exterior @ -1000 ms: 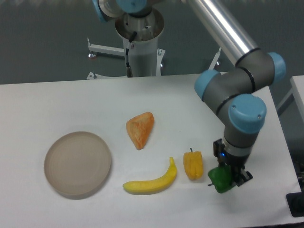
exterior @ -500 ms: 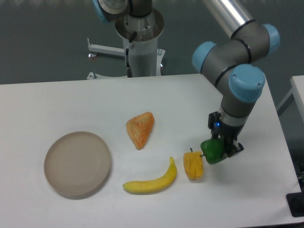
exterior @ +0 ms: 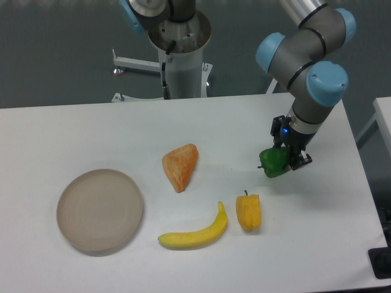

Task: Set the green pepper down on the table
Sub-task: 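Lift the held green pepper and carry it past the yellow pepper, then lower the green pepper onto the table beside the gripper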

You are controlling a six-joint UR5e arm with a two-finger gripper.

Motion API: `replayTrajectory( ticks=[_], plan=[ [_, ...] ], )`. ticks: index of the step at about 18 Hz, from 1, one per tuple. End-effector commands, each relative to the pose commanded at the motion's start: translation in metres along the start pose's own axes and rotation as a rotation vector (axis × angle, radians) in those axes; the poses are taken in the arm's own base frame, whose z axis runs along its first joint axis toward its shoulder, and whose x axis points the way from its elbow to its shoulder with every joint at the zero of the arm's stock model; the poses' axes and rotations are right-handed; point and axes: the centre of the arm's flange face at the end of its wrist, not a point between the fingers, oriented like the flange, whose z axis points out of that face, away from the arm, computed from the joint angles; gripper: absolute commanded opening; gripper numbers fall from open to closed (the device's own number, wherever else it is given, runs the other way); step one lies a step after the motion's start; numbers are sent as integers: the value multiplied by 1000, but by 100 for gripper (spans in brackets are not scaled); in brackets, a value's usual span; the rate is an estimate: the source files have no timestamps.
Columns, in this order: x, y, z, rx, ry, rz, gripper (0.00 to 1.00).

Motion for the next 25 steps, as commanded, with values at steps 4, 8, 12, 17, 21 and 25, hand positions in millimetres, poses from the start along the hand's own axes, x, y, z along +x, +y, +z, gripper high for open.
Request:
replayTrajectory(
  ticks=[4,8,12,17,21,25],
  plan=[
    [9,5,12,29,52,-46,43],
    [14,4,14,35,76,-109,41],
    [15,-1,20,27,86,-129,41],
    [19,-1,24,-39,99,-120,41],
    [20,-9,31,-47,113,-103,41],
    [23,-9,41,-52,85,-79,41]
  ],
)
